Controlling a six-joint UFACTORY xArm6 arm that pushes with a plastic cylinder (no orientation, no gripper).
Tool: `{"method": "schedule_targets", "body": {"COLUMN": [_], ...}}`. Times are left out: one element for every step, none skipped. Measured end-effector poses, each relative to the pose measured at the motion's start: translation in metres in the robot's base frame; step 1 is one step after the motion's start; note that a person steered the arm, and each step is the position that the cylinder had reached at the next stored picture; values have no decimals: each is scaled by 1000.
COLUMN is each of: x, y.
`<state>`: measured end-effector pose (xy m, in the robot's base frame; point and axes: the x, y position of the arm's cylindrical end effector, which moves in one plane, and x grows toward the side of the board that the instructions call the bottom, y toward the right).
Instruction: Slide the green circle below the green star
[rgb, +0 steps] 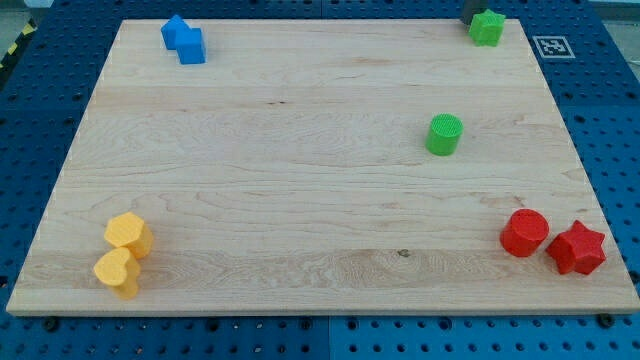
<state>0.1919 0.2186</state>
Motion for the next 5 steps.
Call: {"method": "schedule_targets", "body": {"x": [0, 0, 18, 66, 137], "y": [-40, -103, -178, -221, -240]}}
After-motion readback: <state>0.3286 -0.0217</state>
